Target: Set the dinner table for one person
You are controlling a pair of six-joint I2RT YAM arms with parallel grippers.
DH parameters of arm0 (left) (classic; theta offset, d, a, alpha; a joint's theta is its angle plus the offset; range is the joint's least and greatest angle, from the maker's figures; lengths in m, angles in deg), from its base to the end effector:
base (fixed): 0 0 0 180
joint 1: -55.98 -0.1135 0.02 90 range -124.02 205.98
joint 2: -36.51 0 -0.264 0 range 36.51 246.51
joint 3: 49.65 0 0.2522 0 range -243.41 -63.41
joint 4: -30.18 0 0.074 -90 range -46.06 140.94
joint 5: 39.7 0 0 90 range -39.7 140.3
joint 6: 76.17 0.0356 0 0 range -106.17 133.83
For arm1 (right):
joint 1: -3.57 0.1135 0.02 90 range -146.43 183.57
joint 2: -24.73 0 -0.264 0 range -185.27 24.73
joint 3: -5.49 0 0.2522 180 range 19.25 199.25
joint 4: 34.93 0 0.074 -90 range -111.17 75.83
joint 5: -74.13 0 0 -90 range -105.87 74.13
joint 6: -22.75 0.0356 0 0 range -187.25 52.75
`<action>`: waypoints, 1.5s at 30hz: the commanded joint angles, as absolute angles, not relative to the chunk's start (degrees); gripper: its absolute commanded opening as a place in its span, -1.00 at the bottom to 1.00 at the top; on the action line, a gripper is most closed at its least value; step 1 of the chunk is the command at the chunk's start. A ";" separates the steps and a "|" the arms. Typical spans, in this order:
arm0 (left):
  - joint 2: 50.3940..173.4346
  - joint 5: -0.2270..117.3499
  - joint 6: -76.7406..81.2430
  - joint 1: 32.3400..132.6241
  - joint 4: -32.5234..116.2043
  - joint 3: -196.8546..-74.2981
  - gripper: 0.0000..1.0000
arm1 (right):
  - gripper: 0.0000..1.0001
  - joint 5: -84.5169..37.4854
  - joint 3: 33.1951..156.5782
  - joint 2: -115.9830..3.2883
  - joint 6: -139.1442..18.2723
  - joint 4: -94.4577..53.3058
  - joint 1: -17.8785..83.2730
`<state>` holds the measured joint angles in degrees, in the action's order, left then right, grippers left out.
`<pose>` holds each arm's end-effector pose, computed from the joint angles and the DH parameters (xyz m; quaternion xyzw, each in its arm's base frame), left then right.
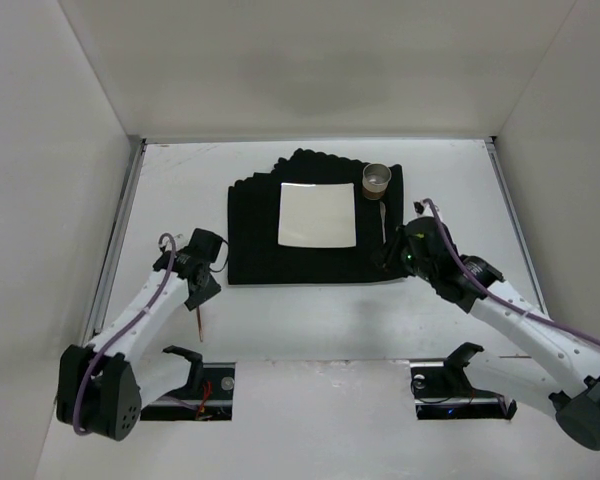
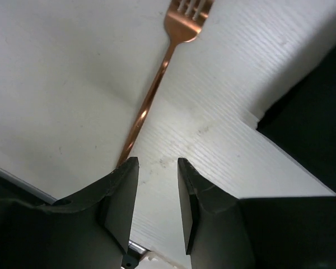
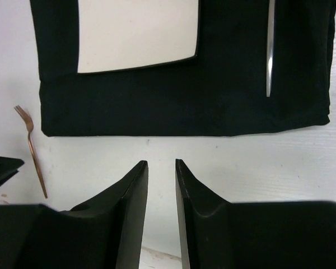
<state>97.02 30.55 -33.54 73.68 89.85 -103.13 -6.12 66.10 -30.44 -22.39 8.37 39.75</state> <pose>0.1779 -0.0441 0.2137 -0.2805 0.9239 0.0346 0.2581 0.1702 0.1170 0.2872 0.1050 0.8896 0.2265 0.3825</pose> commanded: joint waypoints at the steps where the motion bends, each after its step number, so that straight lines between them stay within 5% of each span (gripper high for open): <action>1: 101.45 31.05 -32.05 72.11 88.07 -101.82 -0.37 | -0.35 -5.77 65.92 -29.15 -22.07 3.61 40.18; 18: 109.10 32.37 -29.67 66.22 76.56 -95.93 -0.34 | -0.33 -6.47 64.60 -25.28 -22.43 4.49 39.03; 24: 108.93 33.25 -29.59 65.52 75.59 -95.66 -0.73 | -0.33 -6.47 65.57 -25.54 -22.16 4.58 39.21; 32: 104.90 34.04 -30.90 66.13 73.21 -94.26 -0.94 | -0.32 -6.30 67.68 -25.98 -22.95 5.02 38.86; 39: 96.10 32.81 -25.73 66.31 80.41 -103.55 -1.00 | -0.32 -6.47 67.77 -25.98 -22.87 5.72 38.24; 45: 105.39 35.18 -17.12 74.63 81.30 -119.02 -1.00 | -0.32 -6.47 67.50 -26.94 -23.66 5.81 36.93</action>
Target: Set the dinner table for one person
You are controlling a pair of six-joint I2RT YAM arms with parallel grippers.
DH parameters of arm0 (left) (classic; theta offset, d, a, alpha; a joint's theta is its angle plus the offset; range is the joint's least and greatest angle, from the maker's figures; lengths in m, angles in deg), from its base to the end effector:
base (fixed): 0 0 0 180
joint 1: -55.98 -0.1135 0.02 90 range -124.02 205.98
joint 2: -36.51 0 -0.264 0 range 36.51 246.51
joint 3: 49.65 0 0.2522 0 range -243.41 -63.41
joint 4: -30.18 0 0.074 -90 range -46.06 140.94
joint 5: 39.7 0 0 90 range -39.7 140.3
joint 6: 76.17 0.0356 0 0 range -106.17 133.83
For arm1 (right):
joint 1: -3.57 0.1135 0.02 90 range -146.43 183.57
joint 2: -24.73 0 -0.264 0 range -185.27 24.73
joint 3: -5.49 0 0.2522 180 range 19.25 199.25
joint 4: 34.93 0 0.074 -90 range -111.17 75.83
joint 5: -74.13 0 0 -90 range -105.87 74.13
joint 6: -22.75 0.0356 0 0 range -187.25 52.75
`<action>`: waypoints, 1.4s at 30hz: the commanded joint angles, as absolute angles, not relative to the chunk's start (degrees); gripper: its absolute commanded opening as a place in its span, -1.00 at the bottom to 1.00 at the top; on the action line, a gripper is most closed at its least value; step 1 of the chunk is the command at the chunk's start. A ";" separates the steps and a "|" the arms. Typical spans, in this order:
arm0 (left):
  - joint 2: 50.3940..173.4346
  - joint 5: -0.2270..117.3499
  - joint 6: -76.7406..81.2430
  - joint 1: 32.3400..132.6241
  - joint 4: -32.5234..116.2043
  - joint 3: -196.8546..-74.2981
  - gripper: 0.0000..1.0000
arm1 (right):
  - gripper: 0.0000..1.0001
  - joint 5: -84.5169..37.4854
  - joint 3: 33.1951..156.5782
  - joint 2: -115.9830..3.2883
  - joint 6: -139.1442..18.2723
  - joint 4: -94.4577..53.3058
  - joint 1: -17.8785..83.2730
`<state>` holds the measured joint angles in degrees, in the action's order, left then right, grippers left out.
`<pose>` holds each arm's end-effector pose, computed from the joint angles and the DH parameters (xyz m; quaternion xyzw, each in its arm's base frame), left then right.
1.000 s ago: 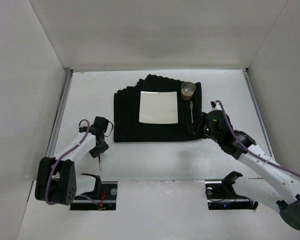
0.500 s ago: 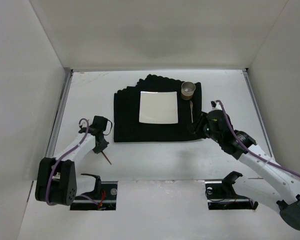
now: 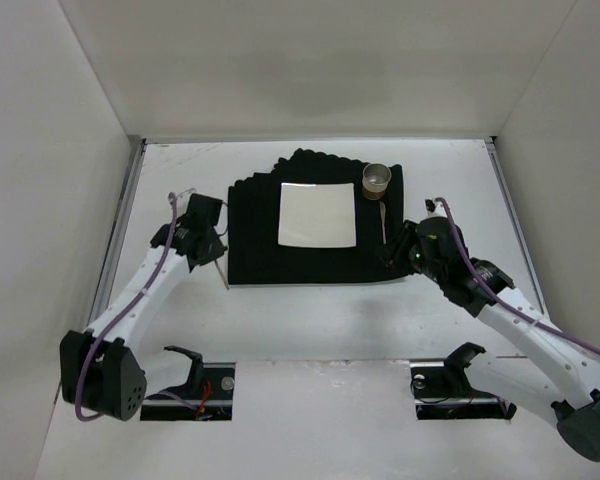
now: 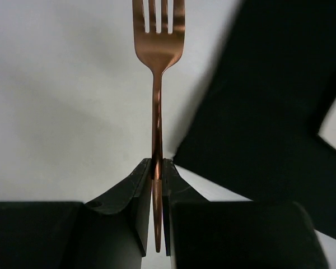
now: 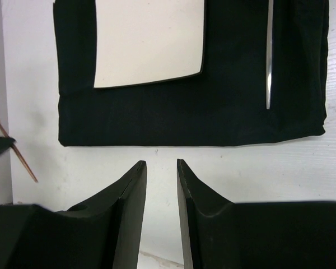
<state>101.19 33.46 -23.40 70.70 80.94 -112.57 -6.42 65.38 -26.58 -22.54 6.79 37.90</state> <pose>0.2202 -0.0472 0.2586 -0.2290 0.9096 -0.0145 0.3464 0.1649 0.1055 0.2975 0.1183 0.8693 0.2460 0.4121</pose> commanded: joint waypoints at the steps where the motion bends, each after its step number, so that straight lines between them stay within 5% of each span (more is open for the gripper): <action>1: 108.11 35.01 -15.71 76.83 81.04 -121.48 -1.00 | -0.32 -6.47 67.50 -27.03 -23.83 5.72 36.66; 15: 133.97 39.31 -11.13 81.60 74.62 -139.07 -0.98 | -0.18 -6.91 66.54 -22.64 -25.15 9.59 32.10; 42: 144.61 38.26 -7.00 81.60 74.00 -141.02 -0.97 | -0.05 -8.32 64.25 -19.30 -25.33 11.88 27.17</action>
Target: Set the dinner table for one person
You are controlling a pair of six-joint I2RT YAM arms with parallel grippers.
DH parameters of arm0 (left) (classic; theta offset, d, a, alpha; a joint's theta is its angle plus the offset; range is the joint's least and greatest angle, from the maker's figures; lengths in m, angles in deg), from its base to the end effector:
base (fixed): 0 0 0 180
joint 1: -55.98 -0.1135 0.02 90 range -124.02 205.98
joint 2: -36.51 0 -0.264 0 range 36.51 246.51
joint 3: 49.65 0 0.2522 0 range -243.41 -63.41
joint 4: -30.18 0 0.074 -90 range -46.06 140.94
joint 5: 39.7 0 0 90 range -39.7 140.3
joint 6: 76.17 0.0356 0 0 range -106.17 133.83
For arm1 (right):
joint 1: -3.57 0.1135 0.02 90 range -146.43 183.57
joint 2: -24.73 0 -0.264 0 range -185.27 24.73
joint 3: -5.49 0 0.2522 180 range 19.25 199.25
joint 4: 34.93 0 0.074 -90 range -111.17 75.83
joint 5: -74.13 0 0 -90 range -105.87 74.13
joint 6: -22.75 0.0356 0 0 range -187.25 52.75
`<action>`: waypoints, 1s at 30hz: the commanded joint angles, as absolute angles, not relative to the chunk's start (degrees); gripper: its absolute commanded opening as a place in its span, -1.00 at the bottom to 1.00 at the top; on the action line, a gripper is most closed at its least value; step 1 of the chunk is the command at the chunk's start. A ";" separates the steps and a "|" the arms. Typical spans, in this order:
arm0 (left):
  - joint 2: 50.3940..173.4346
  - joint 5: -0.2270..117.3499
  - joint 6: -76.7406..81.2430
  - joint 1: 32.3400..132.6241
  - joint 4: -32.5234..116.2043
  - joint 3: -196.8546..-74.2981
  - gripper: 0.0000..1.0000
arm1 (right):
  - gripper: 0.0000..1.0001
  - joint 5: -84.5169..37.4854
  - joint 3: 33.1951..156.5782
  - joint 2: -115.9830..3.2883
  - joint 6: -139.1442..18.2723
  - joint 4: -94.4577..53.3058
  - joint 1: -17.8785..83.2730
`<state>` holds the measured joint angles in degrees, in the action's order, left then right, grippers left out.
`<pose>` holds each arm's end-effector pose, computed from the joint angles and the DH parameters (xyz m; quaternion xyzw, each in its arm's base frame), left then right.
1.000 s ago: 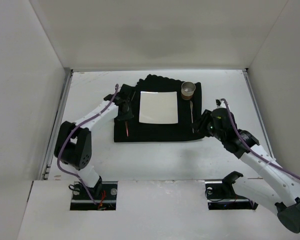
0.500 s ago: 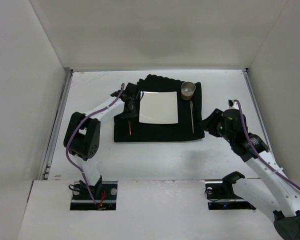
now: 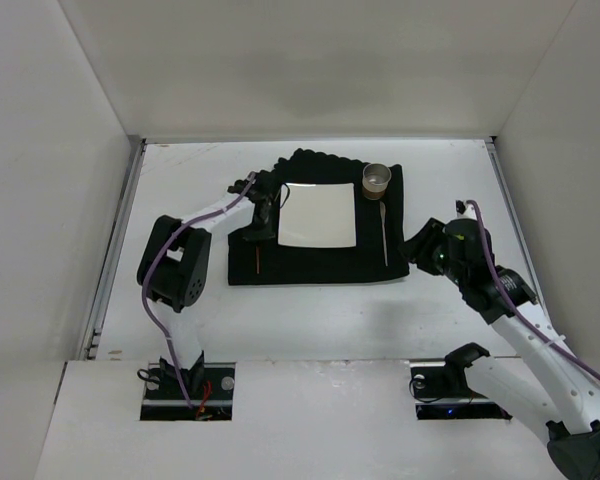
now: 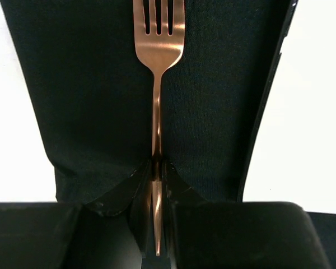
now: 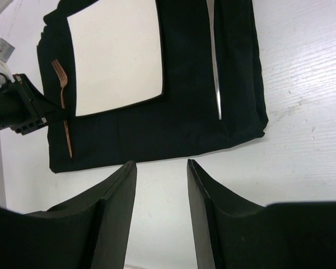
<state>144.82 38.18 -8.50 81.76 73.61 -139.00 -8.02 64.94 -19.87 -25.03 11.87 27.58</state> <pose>0.3561 -0.1637 0.1858 0.0039 0.9660 -0.0031 0.2585 0.1559 0.0641 0.3057 0.1708 0.8561 0.2143 0.4381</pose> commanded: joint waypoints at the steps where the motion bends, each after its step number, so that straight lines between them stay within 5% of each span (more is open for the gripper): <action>1: 144.79 38.26 -7.09 81.60 73.92 -140.93 -0.96 | -0.05 -8.32 64.17 -19.21 -25.33 11.88 27.17; 7: 144.62 38.17 -7.79 81.16 73.83 -140.58 -0.79 | -0.05 -8.05 64.34 -19.21 -25.33 12.05 27.08; 19: 128.46 38.00 -10.95 80.20 77.34 -139.17 0.08 | -0.02 -7.96 66.36 -20.35 -25.85 12.05 27.08; 21: 122.41 38.00 -12.35 79.58 78.30 -138.56 0.37 | -0.02 -7.96 66.62 -20.53 -25.94 12.05 27.08; 22: 118.98 38.43 -13.06 79.14 78.48 -137.86 0.99 | -0.02 -7.79 66.80 -20.70 -25.94 12.05 27.08; 23: 116.34 38.61 -13.59 78.79 78.57 -137.15 1.00 | -0.02 -7.79 66.80 -20.71 -25.94 12.05 27.08; 24: 112.57 38.70 -14.37 78.18 78.92 -135.93 1.00 | -0.07 -7.79 66.80 -20.88 -25.94 11.96 27.08; 28: 99.47 38.00 -18.07 74.67 82.08 -129.87 1.00 | -0.83 -6.92 67.33 -19.48 -27.08 11.44 26.90; 30: 92.00 37.38 -20.52 71.34 85.32 -125.48 1.00 | -0.89 -5.51 68.73 -19.30 -28.66 12.66 25.68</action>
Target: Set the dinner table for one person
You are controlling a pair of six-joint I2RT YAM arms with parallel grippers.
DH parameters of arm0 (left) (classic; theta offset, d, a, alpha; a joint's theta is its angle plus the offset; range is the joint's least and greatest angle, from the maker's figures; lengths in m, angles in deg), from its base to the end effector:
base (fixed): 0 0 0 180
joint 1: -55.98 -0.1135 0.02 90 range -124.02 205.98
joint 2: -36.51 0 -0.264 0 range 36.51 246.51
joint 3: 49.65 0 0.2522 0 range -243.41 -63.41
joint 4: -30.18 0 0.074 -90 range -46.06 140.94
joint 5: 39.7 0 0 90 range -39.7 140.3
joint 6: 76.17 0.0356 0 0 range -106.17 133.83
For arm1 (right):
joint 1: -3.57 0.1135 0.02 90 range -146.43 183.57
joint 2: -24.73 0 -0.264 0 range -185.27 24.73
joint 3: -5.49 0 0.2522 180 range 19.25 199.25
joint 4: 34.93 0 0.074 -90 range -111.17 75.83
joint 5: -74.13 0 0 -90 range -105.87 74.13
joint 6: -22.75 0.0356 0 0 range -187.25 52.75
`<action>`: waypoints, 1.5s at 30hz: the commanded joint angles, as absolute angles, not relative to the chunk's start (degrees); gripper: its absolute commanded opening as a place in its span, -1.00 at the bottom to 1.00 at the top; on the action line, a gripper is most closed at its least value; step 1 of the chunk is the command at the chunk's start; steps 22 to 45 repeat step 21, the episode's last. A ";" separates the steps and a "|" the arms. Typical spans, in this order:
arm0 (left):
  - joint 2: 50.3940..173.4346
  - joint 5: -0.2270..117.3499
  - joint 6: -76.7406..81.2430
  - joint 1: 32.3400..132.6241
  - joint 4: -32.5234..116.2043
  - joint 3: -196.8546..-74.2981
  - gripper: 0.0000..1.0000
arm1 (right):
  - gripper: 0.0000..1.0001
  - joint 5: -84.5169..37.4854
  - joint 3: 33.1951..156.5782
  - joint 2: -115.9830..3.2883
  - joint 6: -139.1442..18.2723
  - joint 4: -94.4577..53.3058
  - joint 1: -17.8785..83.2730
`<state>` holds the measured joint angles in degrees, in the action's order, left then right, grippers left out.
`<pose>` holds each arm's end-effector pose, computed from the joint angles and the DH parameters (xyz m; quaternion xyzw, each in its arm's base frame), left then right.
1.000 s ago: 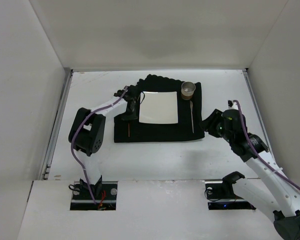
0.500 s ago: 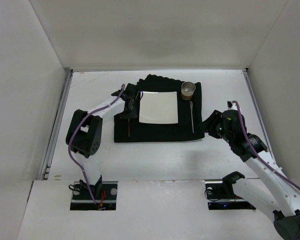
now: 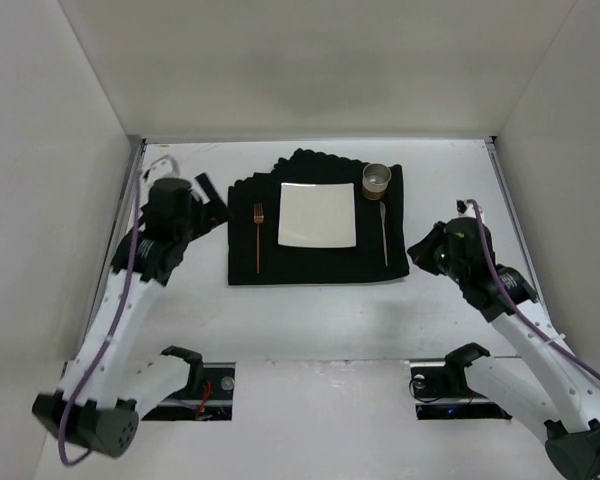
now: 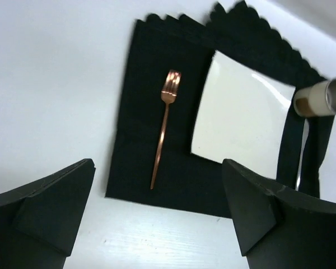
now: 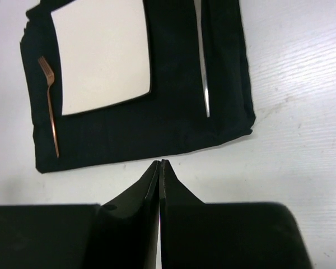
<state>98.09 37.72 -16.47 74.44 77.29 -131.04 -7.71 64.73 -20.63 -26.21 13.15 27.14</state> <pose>0.2190 -0.0649 0.3813 -0.1442 0.8385 -0.1282 0.5096 0.1576 0.0632 0.3004 0.1668 0.8662 0.1963 0.4281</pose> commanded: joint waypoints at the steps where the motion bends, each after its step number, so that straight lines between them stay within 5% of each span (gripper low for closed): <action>1: 89.44 37.29 -21.49 69.84 86.65 -123.63 1.00 | -0.88 -5.07 69.60 -19.56 -29.28 13.71 24.80; 3: 83.21 38.34 -23.69 65.54 90.42 -118.72 1.00 | -0.76 -4.71 71.01 -20.26 -29.90 15.56 23.39; 9: 76.06 39.14 -26.42 56.30 98.69 -108.94 1.00 | -0.01 -4.01 71.20 -20.79 -29.37 16.44 22.16; 18: 77.29 39.31 -26.51 59.54 94.31 -109.81 1.00 | 0.38 1.43 71.02 -20.79 -29.46 18.03 21.81; 20: 78.43 39.49 -26.77 61.20 93.78 -109.81 1.00 | 1.00 3.19 70.76 -20.62 -29.72 18.64 21.11; 45: 78.69 39.14 -26.95 62.17 93.34 -109.81 1.00 | 1.00 3.81 70.67 -20.62 -29.81 19.17 20.67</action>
